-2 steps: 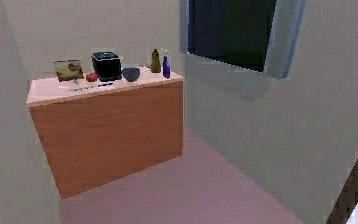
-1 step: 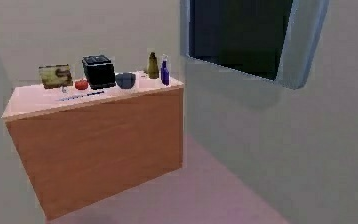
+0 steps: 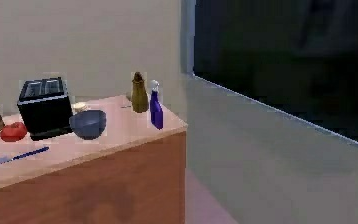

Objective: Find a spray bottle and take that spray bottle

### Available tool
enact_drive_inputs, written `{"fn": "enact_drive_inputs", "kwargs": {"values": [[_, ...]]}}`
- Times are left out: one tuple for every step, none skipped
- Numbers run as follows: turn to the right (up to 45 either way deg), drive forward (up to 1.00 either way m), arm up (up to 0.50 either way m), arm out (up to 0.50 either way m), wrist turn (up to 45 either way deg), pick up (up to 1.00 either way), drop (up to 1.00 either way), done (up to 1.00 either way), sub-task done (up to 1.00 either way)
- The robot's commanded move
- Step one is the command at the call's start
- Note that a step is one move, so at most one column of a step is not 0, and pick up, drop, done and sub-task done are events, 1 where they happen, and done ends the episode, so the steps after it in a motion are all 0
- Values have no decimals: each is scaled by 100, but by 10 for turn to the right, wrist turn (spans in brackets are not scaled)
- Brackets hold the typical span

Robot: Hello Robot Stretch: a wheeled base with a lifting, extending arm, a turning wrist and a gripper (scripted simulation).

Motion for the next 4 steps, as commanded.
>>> {"fn": "enact_drive_inputs", "kwargs": {"values": [[-450,0,0,0,0,0,0,0,0],[-450,0,0,0,0,0,0,0,0],[450,0,0,0,0,0,0,0,0],[60,0,0,0,0,0,0,0,0]]}}
